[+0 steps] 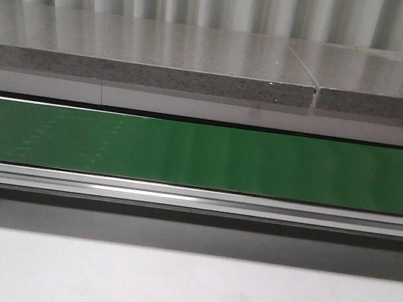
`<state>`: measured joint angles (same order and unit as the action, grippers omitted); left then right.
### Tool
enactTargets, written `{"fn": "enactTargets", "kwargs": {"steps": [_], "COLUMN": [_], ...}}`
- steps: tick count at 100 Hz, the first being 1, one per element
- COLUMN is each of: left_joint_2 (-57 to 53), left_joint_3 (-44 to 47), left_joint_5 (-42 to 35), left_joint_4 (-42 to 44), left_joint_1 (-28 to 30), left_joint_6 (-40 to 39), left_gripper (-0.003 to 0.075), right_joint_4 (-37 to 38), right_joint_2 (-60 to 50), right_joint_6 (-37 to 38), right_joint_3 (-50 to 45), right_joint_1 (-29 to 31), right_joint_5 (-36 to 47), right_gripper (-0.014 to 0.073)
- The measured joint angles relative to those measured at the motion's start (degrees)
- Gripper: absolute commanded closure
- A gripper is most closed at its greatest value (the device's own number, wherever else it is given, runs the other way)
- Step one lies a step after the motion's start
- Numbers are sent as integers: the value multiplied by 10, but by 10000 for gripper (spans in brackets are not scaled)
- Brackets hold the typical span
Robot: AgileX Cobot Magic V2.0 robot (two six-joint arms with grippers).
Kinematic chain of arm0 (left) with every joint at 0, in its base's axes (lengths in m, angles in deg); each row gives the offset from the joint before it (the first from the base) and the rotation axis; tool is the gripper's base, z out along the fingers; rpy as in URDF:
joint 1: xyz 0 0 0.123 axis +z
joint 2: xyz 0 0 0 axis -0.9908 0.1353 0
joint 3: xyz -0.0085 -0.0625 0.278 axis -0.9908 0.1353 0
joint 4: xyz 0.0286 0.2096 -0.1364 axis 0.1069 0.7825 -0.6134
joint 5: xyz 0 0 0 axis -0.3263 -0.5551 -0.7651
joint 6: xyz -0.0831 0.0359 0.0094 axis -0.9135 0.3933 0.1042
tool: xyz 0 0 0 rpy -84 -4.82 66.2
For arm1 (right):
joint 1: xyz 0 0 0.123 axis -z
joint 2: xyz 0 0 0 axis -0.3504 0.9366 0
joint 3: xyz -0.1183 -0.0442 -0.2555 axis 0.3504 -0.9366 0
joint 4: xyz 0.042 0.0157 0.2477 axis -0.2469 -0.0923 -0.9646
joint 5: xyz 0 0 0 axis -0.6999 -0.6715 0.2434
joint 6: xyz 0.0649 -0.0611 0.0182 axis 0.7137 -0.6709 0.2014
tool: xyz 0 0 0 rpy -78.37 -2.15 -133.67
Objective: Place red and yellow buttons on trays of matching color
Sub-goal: 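Grasp another red push-button from the cluster with the left gripper, then set the red button on the green belt and open the left gripper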
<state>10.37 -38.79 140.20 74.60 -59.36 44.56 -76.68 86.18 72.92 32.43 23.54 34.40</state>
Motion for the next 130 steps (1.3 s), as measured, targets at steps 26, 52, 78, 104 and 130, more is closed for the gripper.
{"fn": "enactTargets", "kwargs": {"steps": [26,52,78,104,130], "left_joint_2": [9,72,124,130,130], "left_joint_3": [-38,-72,-85,-87,-108], "left_joint_5": [5,0,-19,-39,-41], "left_joint_4": [1,1,1,1,-5], "left_joint_1": [-79,-148,-185,-187,-187], "left_joint_6": [0,0,0,0,0], "left_gripper": [552,552,496,233,239], "right_joint_4": [0,0,0,0,0], "right_joint_2": [0,0,0,0,0], "right_joint_6": [0,0,0,0,0], "right_joint_3": [0,0,0,0,0], "right_joint_1": [0,0,0,0,0], "right_joint_5": [0,0,0,0,0], "right_gripper": [683,683,683,683,683]}}
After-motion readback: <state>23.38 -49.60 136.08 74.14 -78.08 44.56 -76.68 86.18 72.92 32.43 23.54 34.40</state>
